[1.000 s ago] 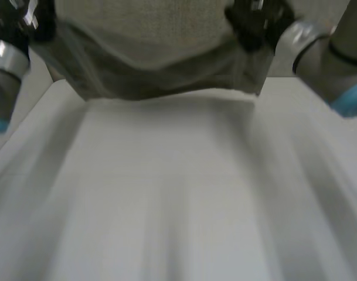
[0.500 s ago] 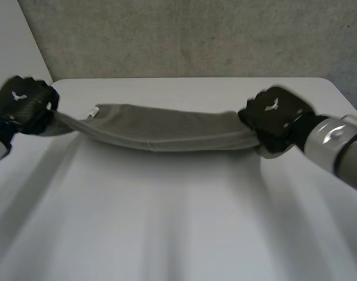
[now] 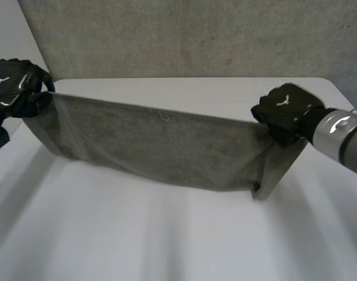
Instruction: Fold the towel.
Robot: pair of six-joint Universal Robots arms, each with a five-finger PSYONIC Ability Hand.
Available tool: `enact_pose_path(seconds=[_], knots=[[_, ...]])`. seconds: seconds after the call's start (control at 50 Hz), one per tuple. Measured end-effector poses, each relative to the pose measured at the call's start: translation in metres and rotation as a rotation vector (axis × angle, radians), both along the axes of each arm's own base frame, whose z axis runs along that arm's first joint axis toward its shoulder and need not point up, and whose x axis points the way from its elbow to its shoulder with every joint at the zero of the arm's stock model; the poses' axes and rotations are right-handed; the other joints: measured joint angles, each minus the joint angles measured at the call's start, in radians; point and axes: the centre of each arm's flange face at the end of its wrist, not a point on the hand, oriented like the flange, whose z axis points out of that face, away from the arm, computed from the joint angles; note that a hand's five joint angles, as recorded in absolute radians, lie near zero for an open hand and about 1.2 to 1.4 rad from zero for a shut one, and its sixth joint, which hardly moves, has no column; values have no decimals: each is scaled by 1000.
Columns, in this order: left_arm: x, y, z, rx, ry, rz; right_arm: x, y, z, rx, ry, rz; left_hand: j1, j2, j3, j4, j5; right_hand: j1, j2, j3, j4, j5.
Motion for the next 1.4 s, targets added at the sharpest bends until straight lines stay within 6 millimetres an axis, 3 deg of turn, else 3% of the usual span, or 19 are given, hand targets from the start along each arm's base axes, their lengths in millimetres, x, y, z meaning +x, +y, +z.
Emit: enact_pose_path(seconds=[0.12, 0.32, 0.48, 0.64, 0.68, 0.72, 0.74, 0.78, 0.88, 1.0, 1.08, 1.16, 1.24, 1.4], knots=[[-14, -31, -24, 17, -11, -36, 4, -18, -30, 53, 24, -7, 0, 0, 0, 0, 0, 0, 0, 0, 0, 0], [-27, -77, -62, 26, -50, -7, 10, -43, -59, 21, -11, -46, 0, 0, 0, 0, 0, 0, 0, 0, 0, 7], [-37, -93, -85, 67, -52, -23, 15, -60, -75, -42, -33, -50, 0, 0, 0, 0, 0, 0, 0, 0, 0, 14], [-40, -100, -94, 73, -49, -22, 17, -67, -93, -29, -22, -41, 0, -2, -1, -2, -1, -22, -10, -15, -18, -6], [-41, -101, -95, 70, -48, -23, 18, -69, -100, -18, -17, -42, -99, -148, -141, -157, -118, -275, -259, -259, -267, -260], [-44, -102, -96, 69, -48, -26, 18, -70, -106, -3, -13, -44, -377, -447, -432, -454, -409, -621, -622, -614, -622, -631], [-45, -103, -97, 68, -48, -27, 18, -70, -108, -1, -12, -45, -461, -530, -514, -523, -497, -672, -674, -665, -673, -686], [-47, -103, -96, 64, -47, -30, 18, -72, -110, 4, -12, -51, -640, -698, -683, -701, -689, -1001, -1010, -1000, -1001, -1028], [-49, -104, -90, 48, -44, -20, 18, -78, -96, -32, -34, -73, -758, -807, -797, -813, -822, -1088, -1078, -1081, -1082, -1103], [-45, -105, -67, 9, -31, 26, 17, -78, -46, -122, -120, -99, -767, -819, -805, -826, -838, -1088, -1078, -1082, -1082, -1103], [-38, -102, -48, -5, -18, 73, 14, -68, -7, -160, -205, -113, -767, -819, -805, -826, -838, -1089, -1078, -1082, -1082, -1103], [-34, -91, -32, 14, -11, 102, 12, -51, 11, -130, -252, -119, -767, -819, -805, -826, -838, -1093, -1078, -1082, -1082, -1103], [-33, -74, -22, 52, -9, 111, 11, -25, 9, -29, -259, -131, -767, -819, -805, -826, -837, -1094, -1078, -1082, -1082, -1103], [-42, -27, -15, 139, -10, 95, 1, 18, -30, 196, -282, -220, -767, -819, -805, -826, -836, -1094, -1078, -1082, -1083, -1103]])
